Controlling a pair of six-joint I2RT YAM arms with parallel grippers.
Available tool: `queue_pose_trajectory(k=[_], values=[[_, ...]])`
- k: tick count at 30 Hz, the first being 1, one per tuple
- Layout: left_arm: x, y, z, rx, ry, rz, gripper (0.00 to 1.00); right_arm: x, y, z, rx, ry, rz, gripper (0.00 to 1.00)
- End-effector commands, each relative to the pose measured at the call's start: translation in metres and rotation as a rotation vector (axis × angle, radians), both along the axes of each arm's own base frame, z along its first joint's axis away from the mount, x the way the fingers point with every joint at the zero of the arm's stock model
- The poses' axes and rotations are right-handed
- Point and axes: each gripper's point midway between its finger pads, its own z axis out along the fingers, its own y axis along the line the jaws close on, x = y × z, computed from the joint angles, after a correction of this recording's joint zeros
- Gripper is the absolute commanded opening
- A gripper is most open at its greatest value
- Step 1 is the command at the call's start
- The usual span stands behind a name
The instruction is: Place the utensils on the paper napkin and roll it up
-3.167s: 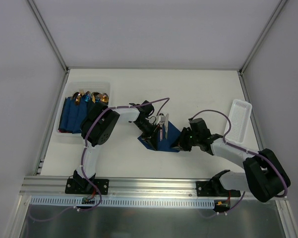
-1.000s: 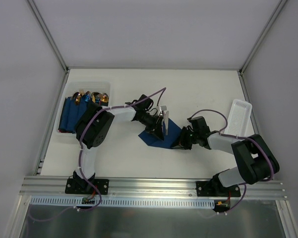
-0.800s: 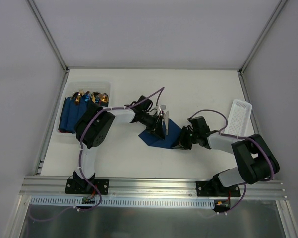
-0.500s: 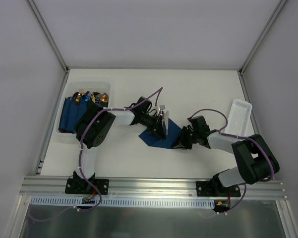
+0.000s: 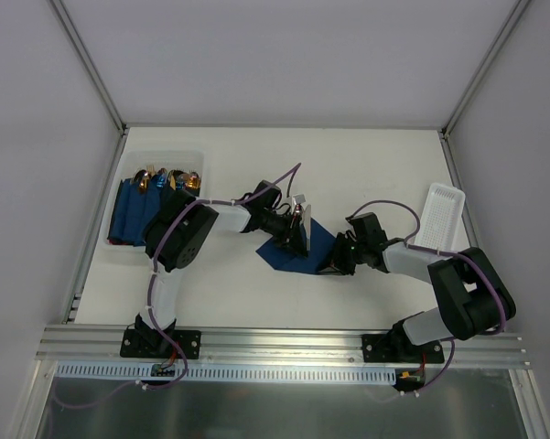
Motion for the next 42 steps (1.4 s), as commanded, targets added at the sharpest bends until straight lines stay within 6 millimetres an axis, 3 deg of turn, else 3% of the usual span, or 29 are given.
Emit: queue_pose_trajectory(k=[1,7,11,15,21,30,42], values=[[0.001,-0.002,-0.01,0.014,-0.005,0.012,0.13,0.007,-0.006,0.003,-0.035,-0.027,-0.01,0.1],[0.005,0.003,-0.02,0.043,0.015,0.032,0.13,0.005,-0.006,0.016,-0.018,-0.049,-0.008,0.17],[0.007,0.003,-0.02,0.045,0.02,0.034,0.13,0.012,-0.007,0.043,0.021,-0.135,-0.028,0.29],[0.006,0.004,-0.021,0.048,0.022,0.032,0.13,0.017,-0.022,0.058,0.01,-0.182,-0.086,0.39],[0.007,0.005,-0.021,0.045,0.022,0.031,0.13,0.022,-0.065,0.044,-0.038,-0.163,-0.236,0.46],[0.007,0.004,-0.021,0.046,0.029,0.027,0.13,0.026,-0.099,0.019,-0.149,-0.156,-0.282,0.52],[0.009,0.005,-0.023,0.048,0.033,0.028,0.13,0.043,-0.077,-0.009,-0.068,-0.046,-0.239,0.55]])
